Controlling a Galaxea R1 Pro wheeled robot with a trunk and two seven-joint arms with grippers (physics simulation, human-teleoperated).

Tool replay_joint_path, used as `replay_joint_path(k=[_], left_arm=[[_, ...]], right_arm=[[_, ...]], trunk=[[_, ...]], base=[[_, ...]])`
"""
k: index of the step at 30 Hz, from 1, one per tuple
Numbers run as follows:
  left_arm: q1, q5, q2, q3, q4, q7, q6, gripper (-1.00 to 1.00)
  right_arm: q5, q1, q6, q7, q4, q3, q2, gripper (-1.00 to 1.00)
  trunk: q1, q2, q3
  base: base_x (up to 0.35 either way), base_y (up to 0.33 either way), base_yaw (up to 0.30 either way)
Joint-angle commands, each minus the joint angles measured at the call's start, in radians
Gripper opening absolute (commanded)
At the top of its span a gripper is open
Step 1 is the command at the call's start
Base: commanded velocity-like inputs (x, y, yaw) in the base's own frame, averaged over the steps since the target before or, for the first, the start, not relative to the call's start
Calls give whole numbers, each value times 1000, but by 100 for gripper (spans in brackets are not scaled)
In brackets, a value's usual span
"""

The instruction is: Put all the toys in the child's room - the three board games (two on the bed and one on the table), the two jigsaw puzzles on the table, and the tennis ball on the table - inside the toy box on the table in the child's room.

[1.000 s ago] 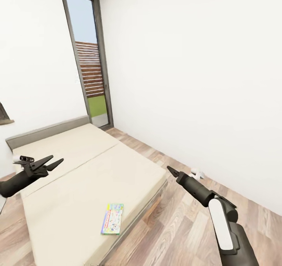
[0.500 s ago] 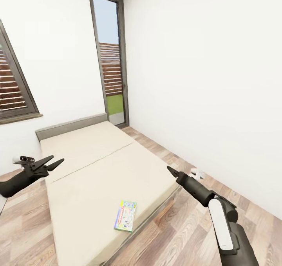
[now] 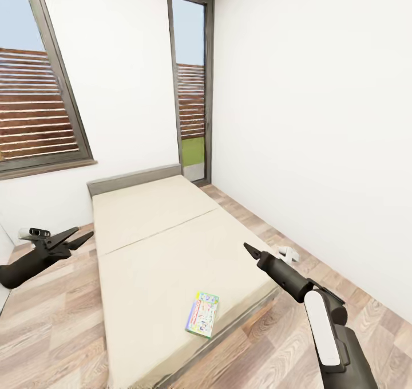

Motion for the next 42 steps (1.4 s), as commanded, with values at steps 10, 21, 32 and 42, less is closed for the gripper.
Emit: replay_joint_path(k=[10, 21, 32, 42], left_arm=[[-1, -1, 0, -1, 0, -4, 11, 100], [-1, -1, 0, -1, 0, -4, 11, 100], [-1, -1, 0, 0, 0, -4, 12, 100], [-1, -1, 0, 0, 0, -4, 12, 100]], right_arm=[[-1, -1, 7, 4, -1, -3, 0, 100], [0, -1, 7, 4, -1, -3, 0, 100], [0, -1, 7, 3, -1, -3, 2, 100], [0, -1, 7, 2, 0, -3, 4, 100]], trunk=[[1, -2, -2], [1, -2, -2], [1, -2, -2], [1, -2, -2]], base=[[0, -147, 292], [0, -210, 292], [0, -243, 293], [0, -215, 292]])
